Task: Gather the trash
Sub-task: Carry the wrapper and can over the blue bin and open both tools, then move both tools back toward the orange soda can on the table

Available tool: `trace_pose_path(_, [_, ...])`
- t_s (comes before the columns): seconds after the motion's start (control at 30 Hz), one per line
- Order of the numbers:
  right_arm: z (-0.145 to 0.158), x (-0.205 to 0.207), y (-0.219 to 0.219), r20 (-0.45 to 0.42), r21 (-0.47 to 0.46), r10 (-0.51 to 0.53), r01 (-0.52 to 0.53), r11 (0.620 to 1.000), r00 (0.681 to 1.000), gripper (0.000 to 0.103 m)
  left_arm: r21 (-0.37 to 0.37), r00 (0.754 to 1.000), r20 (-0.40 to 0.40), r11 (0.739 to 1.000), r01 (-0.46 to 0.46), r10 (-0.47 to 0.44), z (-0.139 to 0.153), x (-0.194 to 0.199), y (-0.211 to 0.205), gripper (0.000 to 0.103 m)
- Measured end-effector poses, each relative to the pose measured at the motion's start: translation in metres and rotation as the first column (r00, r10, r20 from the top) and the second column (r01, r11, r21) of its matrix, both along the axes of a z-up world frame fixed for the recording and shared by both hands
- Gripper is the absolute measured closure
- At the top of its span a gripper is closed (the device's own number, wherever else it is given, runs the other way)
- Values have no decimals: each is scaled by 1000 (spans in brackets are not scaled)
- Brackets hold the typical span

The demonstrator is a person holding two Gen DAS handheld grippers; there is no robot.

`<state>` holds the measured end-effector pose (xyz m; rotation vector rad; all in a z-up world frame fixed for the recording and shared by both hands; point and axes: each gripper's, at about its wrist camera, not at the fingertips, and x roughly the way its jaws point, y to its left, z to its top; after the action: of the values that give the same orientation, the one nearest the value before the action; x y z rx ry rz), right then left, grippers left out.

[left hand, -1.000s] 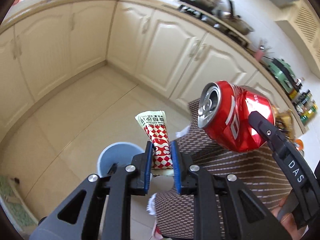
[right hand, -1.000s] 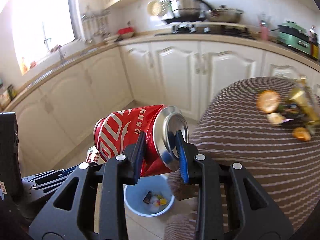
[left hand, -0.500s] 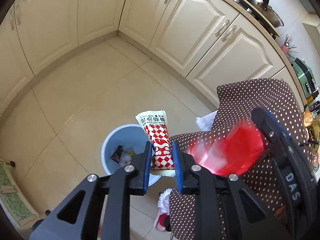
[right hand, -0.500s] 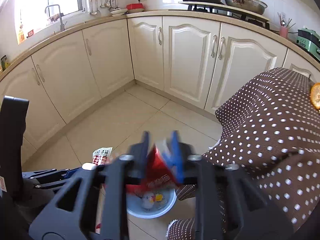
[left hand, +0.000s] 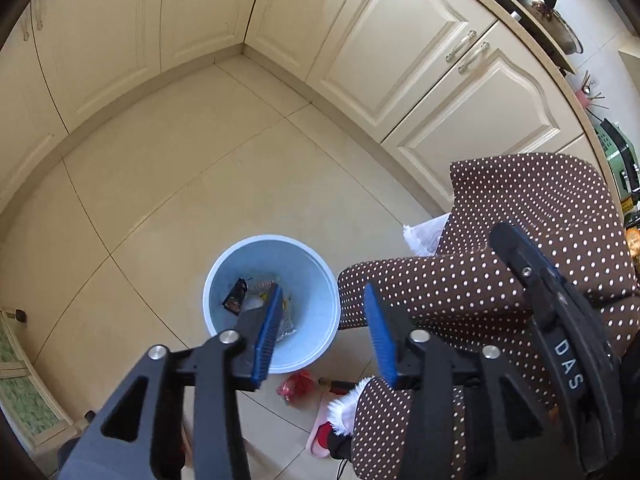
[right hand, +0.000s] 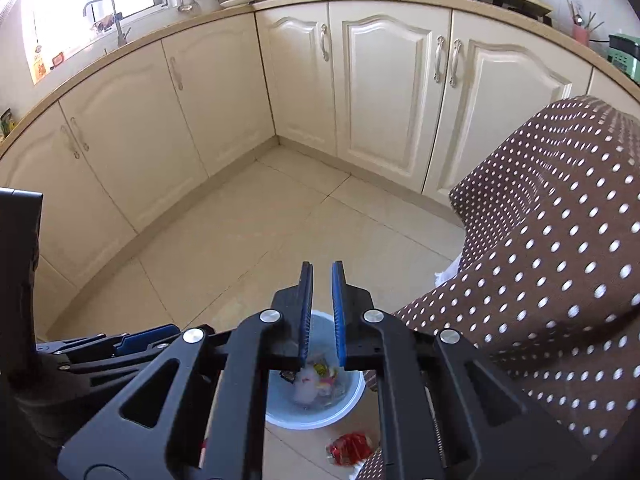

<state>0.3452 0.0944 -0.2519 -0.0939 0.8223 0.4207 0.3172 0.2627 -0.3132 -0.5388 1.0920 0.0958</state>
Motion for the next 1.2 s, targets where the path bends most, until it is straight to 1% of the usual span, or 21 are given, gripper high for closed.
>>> trace_pose_path(0.13, [1, -5, 0, -2, -3, 4, -4, 1000, 1000, 92, 5, 1000, -5, 1000, -2, 2, 0, -3, -3, 55])
trace_pose_path(0.23, [9, -10, -3, 10, 2, 3, -3, 1000, 1000, 92, 5, 1000, 17, 1000, -3, 3, 12, -5, -5, 55])
trace_pose_path(0.4, [40, -22, -19, 63, 36, -10, 8, 999, 998, 92, 29, 996, 93, 1000, 8, -11, 51, -14, -18, 54])
trace_pose_path(0.5, [68, -34, -37, 108, 66, -34, 27, 997, 994, 92, 45, 987, 157, 998, 38, -44, 81, -21, -38, 51])
trace_pose_path(0.6, [100, -49, -68, 167, 94, -80, 65, 993, 983, 92, 65, 971, 218, 995, 81, -93, 111, -25, -66, 49])
trace_pose_path(0.73, [133, -68, -113, 224, 125, -146, 120, 985, 964, 92, 97, 941, 292, 984, 150, -173, 150, -30, -118, 47])
trace_pose_path(0.8, [147, -78, -141, 247, 140, -187, 156, 978, 951, 92, 111, 927, 314, 977, 180, -207, 163, -30, -141, 44])
trace_pose_path(0.83, [152, -81, -151, 254, 143, -203, 171, 975, 946, 92, 124, 915, 329, 971, 205, -235, 172, -31, -159, 43])
trace_pose_path(0.93, [165, -90, -195, 267, 166, -277, 239, 957, 923, 92, 155, 888, 346, 952, 263, -302, 186, -29, -198, 42])
trace_pose_path(1.03, [172, -97, -244, 266, 187, -365, 323, 927, 892, 91, 192, 853, 352, 922, 336, -384, 196, -26, -243, 41])
trace_pose_path(1.1, [173, -101, -272, 258, 194, -409, 367, 909, 875, 91, 221, 822, 347, 891, 395, -451, 199, -21, -275, 40])
trace_pose_path(1.13, [172, -102, -293, 251, 198, -446, 406, 892, 859, 91, 232, 815, 342, 882, 410, -468, 199, -21, -282, 40])
trace_pose_path(1.2, [171, -103, -324, 231, 207, -498, 458, 865, 836, 91, 261, 789, 328, 853, 452, -519, 197, -14, -308, 40])
